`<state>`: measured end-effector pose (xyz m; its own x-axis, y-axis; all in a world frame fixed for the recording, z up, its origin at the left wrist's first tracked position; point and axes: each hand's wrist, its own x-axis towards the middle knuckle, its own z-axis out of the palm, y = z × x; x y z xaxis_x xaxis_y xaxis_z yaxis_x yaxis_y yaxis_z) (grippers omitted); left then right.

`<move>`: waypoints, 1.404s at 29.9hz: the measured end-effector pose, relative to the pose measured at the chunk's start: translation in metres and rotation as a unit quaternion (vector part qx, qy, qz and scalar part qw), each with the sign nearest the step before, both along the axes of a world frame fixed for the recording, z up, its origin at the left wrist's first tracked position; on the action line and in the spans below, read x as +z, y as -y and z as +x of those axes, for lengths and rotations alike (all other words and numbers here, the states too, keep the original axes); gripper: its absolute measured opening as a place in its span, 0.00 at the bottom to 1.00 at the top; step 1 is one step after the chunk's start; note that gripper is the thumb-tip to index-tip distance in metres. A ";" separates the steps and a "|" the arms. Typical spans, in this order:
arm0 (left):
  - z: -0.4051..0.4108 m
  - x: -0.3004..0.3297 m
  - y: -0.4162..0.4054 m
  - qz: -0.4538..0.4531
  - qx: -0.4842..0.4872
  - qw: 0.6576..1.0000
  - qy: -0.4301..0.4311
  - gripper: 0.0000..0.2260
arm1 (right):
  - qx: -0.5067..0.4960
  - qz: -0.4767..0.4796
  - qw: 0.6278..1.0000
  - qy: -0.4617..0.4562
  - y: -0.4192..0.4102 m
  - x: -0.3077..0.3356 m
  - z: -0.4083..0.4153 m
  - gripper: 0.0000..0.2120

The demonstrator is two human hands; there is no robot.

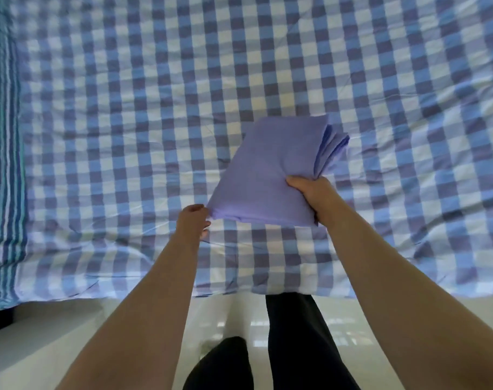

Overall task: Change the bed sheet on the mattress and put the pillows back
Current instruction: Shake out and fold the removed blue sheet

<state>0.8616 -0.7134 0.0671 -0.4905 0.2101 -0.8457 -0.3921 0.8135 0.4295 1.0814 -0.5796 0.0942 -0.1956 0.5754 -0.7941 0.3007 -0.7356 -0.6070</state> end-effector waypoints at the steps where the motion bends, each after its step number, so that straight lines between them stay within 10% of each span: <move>1: -0.004 0.009 0.023 0.005 0.023 1.000 0.016 0.02 | 0.058 0.034 0.998 0.016 0.014 0.014 -0.015 0.14; 8: -0.025 0.078 0.172 0.121 0.108 0.986 0.047 0.03 | 0.501 0.237 0.810 0.189 0.169 0.076 -0.131 0.15; 25: -0.175 0.175 0.639 0.113 0.234 0.943 -0.206 0.30 | 0.740 0.383 0.551 0.041 0.610 0.176 -0.375 0.16; 34: -0.279 0.185 0.769 0.074 0.419 0.877 -0.221 0.25 | 0.772 0.216 0.594 -0.071 0.727 0.202 -0.522 0.06; 42: -0.301 0.170 0.919 -0.071 0.639 0.745 -0.176 0.19 | 0.801 0.230 0.539 -0.121 0.830 0.234 -0.619 0.05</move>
<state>0.5608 -1.6321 0.2367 -0.4092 -0.6992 -0.5862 -0.7693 -0.0811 0.6337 0.4623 -1.4097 0.3280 -0.8003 -0.3604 -0.4793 0.1972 0.5966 -0.7779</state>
